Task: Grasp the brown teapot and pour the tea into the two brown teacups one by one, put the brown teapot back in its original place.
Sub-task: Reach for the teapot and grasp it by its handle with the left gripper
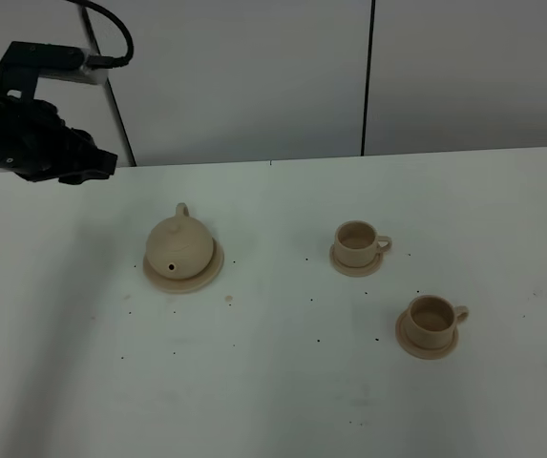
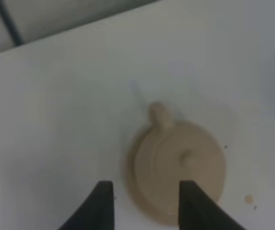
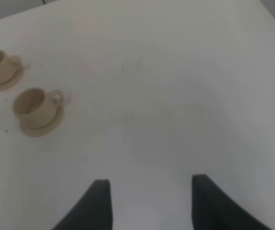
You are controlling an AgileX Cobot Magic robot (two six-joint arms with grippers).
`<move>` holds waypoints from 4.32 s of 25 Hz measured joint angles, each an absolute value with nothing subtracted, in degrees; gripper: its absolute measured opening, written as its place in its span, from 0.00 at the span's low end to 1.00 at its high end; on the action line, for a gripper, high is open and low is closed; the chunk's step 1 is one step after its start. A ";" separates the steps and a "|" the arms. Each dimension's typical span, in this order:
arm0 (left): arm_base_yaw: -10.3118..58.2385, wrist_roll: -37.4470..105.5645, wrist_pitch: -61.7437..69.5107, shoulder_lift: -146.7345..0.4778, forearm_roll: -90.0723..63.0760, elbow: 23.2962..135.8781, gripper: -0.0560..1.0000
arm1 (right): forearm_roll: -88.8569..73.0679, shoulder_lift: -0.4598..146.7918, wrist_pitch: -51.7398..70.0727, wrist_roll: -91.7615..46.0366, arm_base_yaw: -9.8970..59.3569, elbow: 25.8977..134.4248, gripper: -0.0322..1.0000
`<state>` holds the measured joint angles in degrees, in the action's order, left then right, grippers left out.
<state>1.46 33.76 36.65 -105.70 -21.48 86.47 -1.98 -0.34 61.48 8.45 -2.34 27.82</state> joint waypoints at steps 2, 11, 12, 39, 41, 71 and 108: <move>2.86 34.10 36.60 -106.87 -21.73 87.87 0.42 | -1.98 -0.34 61.48 8.45 -2.34 27.82 0.40; 6.53 32.07 40.55 -116.73 -21.97 99.73 0.42 | -1.98 -0.34 61.48 8.45 -2.34 27.82 0.40; 6.61 31.85 41.31 -117.73 -21.97 101.20 0.42 | -1.98 -0.34 61.48 8.45 -2.34 27.82 0.40; 8.59 27.85 46.99 -129.47 -13.09 114.19 0.42 | -2.03 -0.34 61.44 8.45 -2.34 27.82 0.40; 8.59 27.19 46.74 -129.47 -11.15 114.19 0.42 | -2.03 -0.34 61.44 8.45 -2.34 27.82 0.40; 10.33 26.58 40.80 -134.67 -7.99 114.19 0.42 | -2.03 -0.34 61.37 8.45 -2.34 27.82 0.40; 10.33 25.57 40.18 -134.67 -7.31 114.19 0.42 | -2.03 -0.34 61.35 8.45 -2.34 27.82 0.40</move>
<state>10.33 25.57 40.18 -134.67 -7.31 114.19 -2.03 -0.34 61.35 8.45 -2.34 27.82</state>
